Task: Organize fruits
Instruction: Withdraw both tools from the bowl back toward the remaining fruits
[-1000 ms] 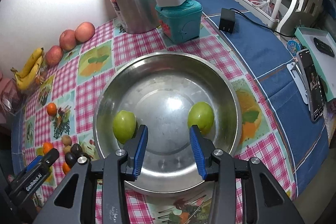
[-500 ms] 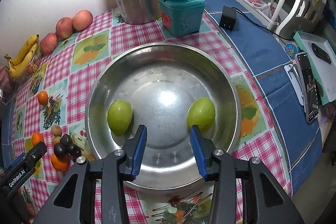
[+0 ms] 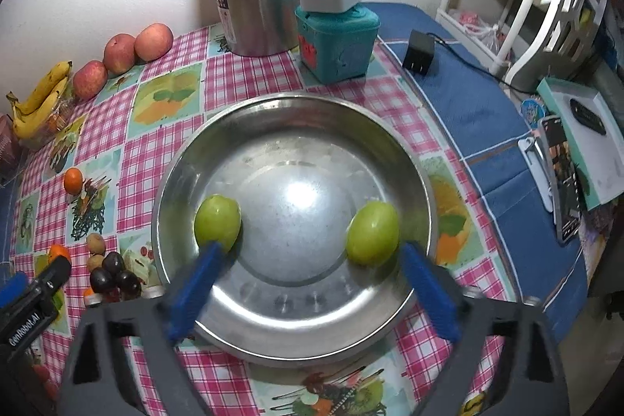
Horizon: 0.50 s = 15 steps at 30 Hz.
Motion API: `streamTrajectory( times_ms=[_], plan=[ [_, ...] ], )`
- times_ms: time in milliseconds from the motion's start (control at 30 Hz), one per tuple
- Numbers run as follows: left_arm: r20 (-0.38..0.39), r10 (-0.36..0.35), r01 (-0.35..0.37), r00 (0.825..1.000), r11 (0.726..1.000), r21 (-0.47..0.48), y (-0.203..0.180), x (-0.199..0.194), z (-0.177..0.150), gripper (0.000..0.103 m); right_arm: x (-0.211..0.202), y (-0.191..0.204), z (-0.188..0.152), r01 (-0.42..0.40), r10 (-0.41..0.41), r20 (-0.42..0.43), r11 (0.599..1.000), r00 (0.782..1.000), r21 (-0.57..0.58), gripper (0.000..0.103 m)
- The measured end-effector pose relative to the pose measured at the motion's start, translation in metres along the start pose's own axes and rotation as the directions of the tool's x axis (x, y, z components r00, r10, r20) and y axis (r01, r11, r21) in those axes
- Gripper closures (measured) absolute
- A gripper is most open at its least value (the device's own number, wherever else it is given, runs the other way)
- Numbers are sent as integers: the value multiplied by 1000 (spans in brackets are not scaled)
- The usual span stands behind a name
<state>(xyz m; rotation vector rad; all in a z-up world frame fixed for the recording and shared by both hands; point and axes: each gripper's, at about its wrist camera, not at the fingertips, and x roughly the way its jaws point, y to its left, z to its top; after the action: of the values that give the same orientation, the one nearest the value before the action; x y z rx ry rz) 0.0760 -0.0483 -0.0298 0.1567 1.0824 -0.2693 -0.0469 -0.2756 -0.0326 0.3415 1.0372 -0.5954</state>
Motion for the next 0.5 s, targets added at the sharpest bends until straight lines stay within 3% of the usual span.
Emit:
streamTrajectory(
  times_ms=[500],
  plan=[
    [31, -25, 24, 999, 999, 22, -1, -7, 2, 0, -8, 5, -1, -68, 69, 60, 998, 996, -8, 4]
  ],
)
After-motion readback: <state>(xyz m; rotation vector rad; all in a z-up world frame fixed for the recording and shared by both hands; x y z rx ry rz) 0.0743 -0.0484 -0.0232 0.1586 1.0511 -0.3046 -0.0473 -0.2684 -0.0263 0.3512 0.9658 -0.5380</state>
